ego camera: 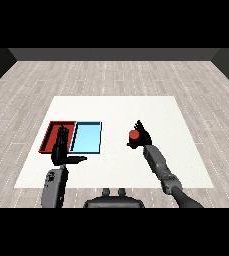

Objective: Pick the red can and put it in the red box

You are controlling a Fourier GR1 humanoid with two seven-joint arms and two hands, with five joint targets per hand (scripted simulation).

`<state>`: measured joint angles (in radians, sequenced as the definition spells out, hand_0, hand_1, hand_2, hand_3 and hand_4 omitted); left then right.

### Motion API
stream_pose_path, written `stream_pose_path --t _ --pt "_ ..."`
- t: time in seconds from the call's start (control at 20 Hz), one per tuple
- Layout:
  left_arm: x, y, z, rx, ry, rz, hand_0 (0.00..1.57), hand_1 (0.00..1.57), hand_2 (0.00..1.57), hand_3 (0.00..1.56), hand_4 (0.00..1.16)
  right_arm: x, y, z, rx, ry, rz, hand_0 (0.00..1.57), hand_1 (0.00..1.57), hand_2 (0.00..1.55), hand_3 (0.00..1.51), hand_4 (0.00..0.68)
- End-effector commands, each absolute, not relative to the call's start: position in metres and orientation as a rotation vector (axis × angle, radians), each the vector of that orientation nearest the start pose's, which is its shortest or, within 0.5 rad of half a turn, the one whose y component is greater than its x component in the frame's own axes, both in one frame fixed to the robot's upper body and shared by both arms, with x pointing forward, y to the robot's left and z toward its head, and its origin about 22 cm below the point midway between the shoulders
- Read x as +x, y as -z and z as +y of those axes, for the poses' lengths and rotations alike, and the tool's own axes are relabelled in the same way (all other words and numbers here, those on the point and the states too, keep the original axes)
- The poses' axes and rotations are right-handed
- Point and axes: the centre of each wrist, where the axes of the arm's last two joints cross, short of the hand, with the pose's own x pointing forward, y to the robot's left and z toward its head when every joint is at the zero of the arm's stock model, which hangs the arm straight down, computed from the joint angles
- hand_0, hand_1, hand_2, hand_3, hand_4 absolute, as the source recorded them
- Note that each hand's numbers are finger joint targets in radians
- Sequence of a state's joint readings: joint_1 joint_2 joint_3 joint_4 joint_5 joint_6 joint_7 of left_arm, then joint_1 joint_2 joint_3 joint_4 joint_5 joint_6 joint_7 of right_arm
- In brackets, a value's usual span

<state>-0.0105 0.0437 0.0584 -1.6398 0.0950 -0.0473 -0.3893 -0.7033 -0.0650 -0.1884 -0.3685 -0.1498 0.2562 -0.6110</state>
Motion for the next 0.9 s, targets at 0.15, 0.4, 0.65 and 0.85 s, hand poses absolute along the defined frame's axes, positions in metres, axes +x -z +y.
stream_pose_path --t 0.15,0.4,0.65,0.85 --pt "0.241 -0.018 0.247 -0.023 -0.048 -2.037 0.00 0.00 0.00 0.00 0.00 0.349 0.091 -0.190 0.247 -0.032 -1.602 0.00 0.00 0.00 0.00 0.000" --pt "0.233 -0.011 0.242 0.005 -0.040 -2.054 0.00 0.00 0.00 0.00 0.00 0.368 0.071 -0.203 0.086 0.030 -1.589 1.48 1.48 1.47 1.44 0.566" --pt "0.240 -0.015 0.262 -0.018 -0.043 -2.050 0.00 0.00 0.00 0.00 0.00 0.370 0.066 -0.181 0.060 0.025 -1.594 1.47 1.47 1.46 1.40 0.600" --pt "0.249 -0.011 0.251 -0.026 -0.051 -2.044 0.00 0.00 0.00 0.00 0.00 0.362 0.076 -0.188 0.062 -0.024 -1.602 1.45 1.45 1.44 1.40 0.594"
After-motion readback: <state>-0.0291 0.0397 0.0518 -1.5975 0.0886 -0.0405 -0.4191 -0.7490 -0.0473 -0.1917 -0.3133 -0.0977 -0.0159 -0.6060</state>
